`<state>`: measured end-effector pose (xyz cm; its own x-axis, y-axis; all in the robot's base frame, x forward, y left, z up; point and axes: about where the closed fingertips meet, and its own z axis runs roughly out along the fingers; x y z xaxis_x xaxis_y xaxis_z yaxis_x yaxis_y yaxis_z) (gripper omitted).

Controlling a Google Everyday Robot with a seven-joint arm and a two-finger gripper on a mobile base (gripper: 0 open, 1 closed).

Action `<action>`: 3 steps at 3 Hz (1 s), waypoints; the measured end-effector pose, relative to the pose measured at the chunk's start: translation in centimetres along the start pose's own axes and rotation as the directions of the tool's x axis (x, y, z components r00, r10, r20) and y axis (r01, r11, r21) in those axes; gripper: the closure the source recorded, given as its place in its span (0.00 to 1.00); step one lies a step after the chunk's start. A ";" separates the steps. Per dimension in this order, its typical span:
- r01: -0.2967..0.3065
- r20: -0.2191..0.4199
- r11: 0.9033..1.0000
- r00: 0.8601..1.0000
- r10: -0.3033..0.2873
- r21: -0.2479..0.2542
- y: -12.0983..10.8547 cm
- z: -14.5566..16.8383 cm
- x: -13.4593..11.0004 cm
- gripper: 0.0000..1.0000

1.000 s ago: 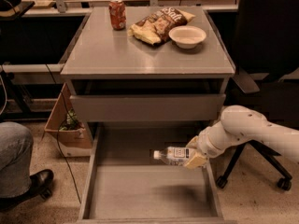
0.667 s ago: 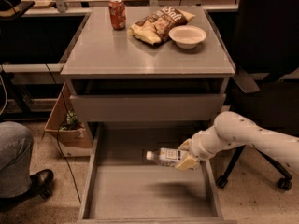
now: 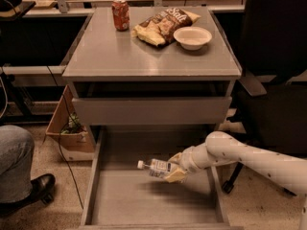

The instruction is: Place blue plastic bottle into middle drawer

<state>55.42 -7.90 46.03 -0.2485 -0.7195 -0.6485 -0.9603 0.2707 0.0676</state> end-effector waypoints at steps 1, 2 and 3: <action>-0.030 0.059 0.999 0.998 0.032 -0.020 0.1 3.6 0.5 1.00; -0.045 0.096 0.998 0.994 0.049 -0.044 0.0 6.5 0.7 0.90; -0.046 0.085 0.998 0.995 0.049 -0.035 -0.2 8.0 1.2 0.70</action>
Offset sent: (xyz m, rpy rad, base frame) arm 0.0150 0.0550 -0.0829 0.1651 0.0496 -0.0199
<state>56.30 -3.67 39.17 -0.2837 -0.6483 -0.7066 -0.9516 0.2813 0.1240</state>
